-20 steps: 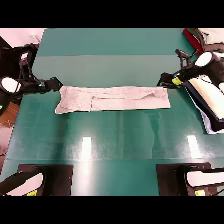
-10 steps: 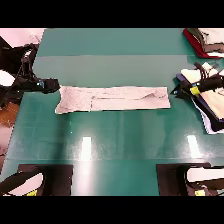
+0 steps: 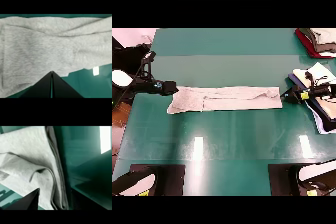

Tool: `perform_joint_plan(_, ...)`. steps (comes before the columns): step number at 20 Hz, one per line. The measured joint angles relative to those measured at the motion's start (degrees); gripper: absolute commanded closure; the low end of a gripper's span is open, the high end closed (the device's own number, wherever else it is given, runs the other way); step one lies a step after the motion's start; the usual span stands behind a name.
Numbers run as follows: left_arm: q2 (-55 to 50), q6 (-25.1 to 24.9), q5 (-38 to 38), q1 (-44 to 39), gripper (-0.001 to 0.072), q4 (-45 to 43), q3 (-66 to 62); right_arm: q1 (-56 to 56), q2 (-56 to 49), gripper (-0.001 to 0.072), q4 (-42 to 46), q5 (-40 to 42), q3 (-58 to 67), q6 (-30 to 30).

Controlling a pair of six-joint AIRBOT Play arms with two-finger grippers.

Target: Fold the shirts.

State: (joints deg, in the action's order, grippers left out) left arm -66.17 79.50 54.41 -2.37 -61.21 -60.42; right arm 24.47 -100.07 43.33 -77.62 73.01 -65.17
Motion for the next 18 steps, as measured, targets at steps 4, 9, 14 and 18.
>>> perform_joint_plan(4,0.00,0.02,-0.24,-3.28,0.0684,0.20,0.00,-3.23,-4.20,0.0259,-1.01,-2.80,3.72,0.55)
perform_joint_plan(9,-0.20,0.61,-0.63,-4.79,0.0685,0.70,0.00,-6.67,-7.06,0.0627,-0.70,-2.38,5.42,1.77)
perform_joint_plan(14,-2.54,1.03,-0.83,-5.09,0.0685,4.24,-0.02,-7.74,-7.52,0.0700,-1.01,-2.12,5.75,4.46)
perform_joint_plan(18,-6.84,0.48,-2.12,-6.84,0.0686,8.37,-0.79,-7.89,-4.46,0.0702,-2.73,-2.99,5.79,5.35)
